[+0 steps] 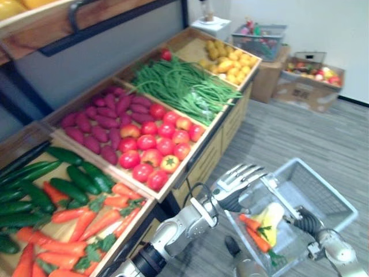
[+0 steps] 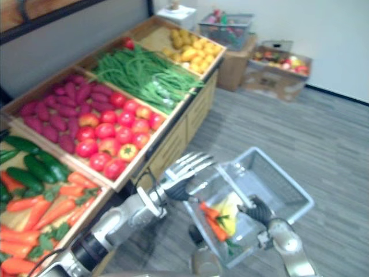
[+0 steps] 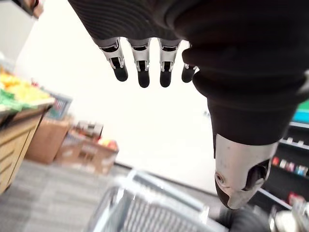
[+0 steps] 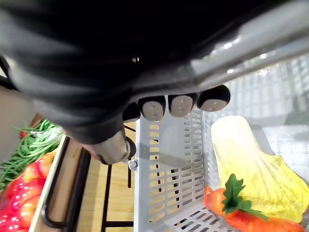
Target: Pick vegetable in the basket
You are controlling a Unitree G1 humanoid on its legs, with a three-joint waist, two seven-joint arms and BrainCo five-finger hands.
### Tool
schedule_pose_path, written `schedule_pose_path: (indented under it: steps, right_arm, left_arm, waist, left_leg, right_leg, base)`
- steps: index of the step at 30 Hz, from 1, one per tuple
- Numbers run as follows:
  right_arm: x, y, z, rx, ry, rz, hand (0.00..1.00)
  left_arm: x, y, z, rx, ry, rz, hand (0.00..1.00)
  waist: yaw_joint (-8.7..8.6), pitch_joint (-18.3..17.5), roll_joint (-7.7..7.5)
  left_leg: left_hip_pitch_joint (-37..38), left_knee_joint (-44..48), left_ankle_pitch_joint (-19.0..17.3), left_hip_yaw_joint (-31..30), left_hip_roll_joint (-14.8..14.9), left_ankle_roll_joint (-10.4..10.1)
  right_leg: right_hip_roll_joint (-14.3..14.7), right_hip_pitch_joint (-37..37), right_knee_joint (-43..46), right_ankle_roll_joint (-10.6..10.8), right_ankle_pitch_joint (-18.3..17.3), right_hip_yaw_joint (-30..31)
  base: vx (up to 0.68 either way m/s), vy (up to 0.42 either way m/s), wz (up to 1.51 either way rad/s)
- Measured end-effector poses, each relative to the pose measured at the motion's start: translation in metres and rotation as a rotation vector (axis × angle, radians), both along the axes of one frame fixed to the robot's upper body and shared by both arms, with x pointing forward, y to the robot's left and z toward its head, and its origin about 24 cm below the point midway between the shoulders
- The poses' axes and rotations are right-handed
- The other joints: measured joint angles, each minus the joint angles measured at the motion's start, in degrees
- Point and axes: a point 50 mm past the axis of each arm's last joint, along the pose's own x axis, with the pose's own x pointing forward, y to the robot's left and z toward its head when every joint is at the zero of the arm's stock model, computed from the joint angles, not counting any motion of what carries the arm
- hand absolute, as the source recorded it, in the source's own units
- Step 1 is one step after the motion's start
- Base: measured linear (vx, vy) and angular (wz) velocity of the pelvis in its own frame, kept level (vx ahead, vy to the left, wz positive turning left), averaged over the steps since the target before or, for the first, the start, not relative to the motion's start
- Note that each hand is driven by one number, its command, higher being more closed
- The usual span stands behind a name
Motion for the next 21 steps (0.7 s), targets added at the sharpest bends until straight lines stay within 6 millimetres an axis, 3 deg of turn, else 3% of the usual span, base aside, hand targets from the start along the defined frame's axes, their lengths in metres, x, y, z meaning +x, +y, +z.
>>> schedule_pose_path:
  steps: [2,7,12,16,17,19,21]
  right_arm:
    - [-0.011,-0.005,-0.016,-0.015,0.044,-0.091,1.00]
    - [-0.059,-0.025,-0.057,-0.064,0.216,-0.381,1.00]
    - [-0.122,-0.028,-0.090,-0.031,0.399,-0.730,1.00]
    - [-0.153,-0.020,-0.103,0.009,0.494,-0.895,1.00]
    - [-0.157,-0.019,-0.104,0.012,0.504,-0.921,1.00]
    - [-0.167,-0.015,-0.108,0.035,0.526,-0.999,1.00]
    - [-0.170,-0.012,-0.109,0.046,0.539,-1.016,1.00]
  left_arm:
    - [-0.006,0.005,0.016,-0.065,-0.059,-0.008,0.00]
    - [-0.013,0.034,0.062,-0.293,-0.195,0.068,0.00]
    - [-0.017,0.096,0.085,-0.507,-0.266,0.326,0.00]
    - [-0.023,0.158,0.077,-0.660,-0.255,0.677,0.00]
    - [-0.024,0.165,0.074,-0.693,-0.248,0.727,0.00]
    - [-0.031,0.196,0.059,-0.797,-0.216,0.927,0.00]
    - [-0.034,0.216,0.044,-0.796,-0.194,1.075,0.00]
  waist:
    - [0.29,-0.63,0.19]
    - [3.86,-3.32,-0.24]
    - [5.88,-6.18,-1.92]
    - [7.20,-6.99,-3.24]
    - [7.40,-7.18,-3.45]
    - [7.79,-7.54,-4.07]
    - [8.26,-7.59,-4.42]
  left_leg:
    - [-1.48,-0.01,0.43,-3.29,-0.13,0.67]
    - [-6.30,-1.21,2.85,-13.40,-2.06,2.20]
    - [-9.33,-5.86,7.14,-24.83,-6.01,3.39]
    - [-11.15,-11.37,11.73,-31.70,-9.18,3.69]
    - [-11.50,-12.18,12.42,-32.69,-9.59,3.89]
    - [-11.82,-15.41,15.36,-36.08,-10.55,3.63]
    - [-11.65,-17.50,16.96,-37.74,-11.04,3.75]
  right_leg:
    - [-1.08,0.64,0.03,-0.31,-0.31,-3.25]
    - [-4.58,2.07,0.10,-1.31,-1.18,-12.77]
    - [-8.10,4.98,0.46,-2.72,-3.96,-23.62]
    - [-10.32,5.51,0.49,-2.89,-5.17,-30.57]
    - [-10.55,5.53,0.38,-2.88,-5.20,-31.37]
    - [-11.01,5.94,0.02,-2.96,-5.43,-34.93]
    - [-10.97,6.54,0.05,-3.02,-5.49,-36.78]
  base:
    - [-0.03,-0.003,0.85]
    - [-0.06,-0.021,1.08]
    - [-0.01,-0.026,1.13]
    - [-0.01,-0.034,0.92]
    - [0.00,-0.035,0.83]
    - [0.03,-0.044,0.77]
    - [0.02,-0.040,0.53]
